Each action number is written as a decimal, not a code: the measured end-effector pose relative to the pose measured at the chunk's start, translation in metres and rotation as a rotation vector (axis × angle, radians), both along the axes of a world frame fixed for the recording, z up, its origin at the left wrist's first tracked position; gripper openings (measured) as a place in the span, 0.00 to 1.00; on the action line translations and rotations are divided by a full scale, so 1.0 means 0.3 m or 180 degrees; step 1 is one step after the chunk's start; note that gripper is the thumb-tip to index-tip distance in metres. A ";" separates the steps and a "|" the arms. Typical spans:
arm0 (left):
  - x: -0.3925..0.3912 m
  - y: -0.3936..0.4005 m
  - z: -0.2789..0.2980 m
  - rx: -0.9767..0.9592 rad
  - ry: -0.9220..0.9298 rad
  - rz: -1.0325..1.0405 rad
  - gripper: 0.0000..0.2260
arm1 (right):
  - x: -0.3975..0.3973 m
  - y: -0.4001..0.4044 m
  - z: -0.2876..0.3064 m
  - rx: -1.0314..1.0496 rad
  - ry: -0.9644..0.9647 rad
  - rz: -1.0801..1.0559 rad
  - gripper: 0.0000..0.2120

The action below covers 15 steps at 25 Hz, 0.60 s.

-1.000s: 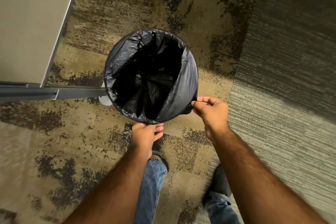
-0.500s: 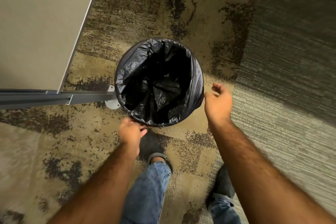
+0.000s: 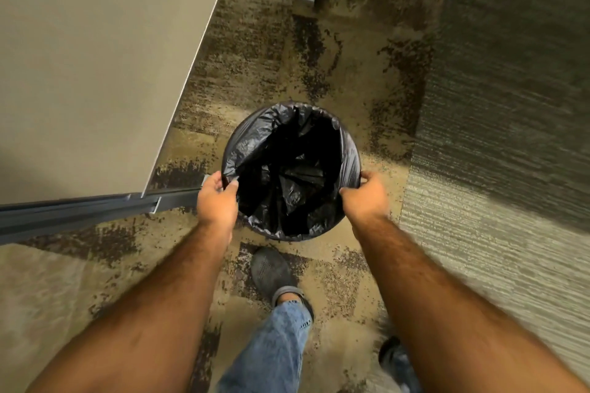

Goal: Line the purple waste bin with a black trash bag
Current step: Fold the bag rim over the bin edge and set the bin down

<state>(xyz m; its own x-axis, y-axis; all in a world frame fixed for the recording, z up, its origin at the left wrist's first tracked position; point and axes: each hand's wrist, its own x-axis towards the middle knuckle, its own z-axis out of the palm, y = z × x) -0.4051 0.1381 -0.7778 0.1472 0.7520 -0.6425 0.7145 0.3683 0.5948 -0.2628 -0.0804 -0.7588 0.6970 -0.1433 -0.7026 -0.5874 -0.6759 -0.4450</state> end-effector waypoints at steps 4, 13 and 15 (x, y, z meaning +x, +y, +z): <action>-0.017 0.050 -0.016 -0.0040 0.0269 -0.0493 0.24 | 0.008 -0.040 -0.041 0.0147 0.0005 0.0024 0.21; 0.333 -0.311 0.138 0.0130 -0.0292 -0.0758 0.23 | 0.284 -0.496 0.043 0.0400 -0.0601 -0.0130 0.25; 0.471 -0.438 0.143 0.0100 -0.0483 -0.0843 0.23 | 0.412 -0.632 0.083 0.0444 -0.0710 -0.0321 0.24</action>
